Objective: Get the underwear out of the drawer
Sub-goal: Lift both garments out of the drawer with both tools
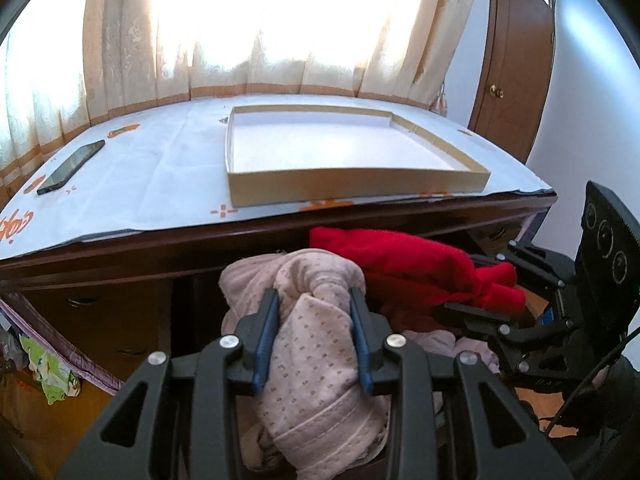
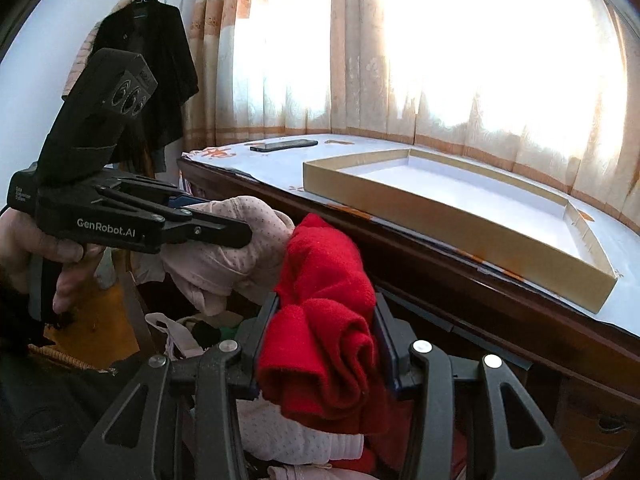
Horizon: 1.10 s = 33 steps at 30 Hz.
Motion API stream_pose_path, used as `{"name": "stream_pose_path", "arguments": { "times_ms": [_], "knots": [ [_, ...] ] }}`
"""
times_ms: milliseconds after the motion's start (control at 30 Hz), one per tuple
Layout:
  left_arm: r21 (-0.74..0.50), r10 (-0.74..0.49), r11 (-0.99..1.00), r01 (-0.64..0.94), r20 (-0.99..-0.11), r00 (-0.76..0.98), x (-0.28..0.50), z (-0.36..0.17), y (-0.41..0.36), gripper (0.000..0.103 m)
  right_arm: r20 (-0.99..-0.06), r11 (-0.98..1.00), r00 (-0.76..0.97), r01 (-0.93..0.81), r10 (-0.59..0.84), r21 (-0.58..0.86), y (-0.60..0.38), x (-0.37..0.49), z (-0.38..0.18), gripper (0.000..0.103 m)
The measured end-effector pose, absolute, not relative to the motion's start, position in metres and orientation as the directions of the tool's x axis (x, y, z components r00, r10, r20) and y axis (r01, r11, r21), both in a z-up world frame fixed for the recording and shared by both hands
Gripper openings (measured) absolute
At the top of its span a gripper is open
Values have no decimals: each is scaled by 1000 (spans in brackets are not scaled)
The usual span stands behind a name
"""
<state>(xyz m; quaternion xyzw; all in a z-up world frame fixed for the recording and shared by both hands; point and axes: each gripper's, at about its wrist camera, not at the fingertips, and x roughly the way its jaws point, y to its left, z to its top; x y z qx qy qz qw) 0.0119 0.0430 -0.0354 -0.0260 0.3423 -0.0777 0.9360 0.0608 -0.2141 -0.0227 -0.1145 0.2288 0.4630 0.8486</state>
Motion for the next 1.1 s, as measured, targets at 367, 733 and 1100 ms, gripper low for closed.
{"name": "stream_pose_path", "arguments": {
  "times_ms": [367, 733, 1100],
  "knots": [
    [-92, -161, 987, 132, -589, 792, 6, -22, 38, 32, -414, 560, 503, -828, 759, 21, -231, 52, -17, 46],
    [-74, -146, 989, 126, -542, 828, -1, -12, 36, 32, -364, 571, 526, -821, 769, 20, -239, 45, -14, 46],
    [-81, -141, 990, 115, -505, 851, -6, -5, 36, 32, -318, 591, 554, -806, 769, 25, -253, 35, -11, 46]
  ]
}}
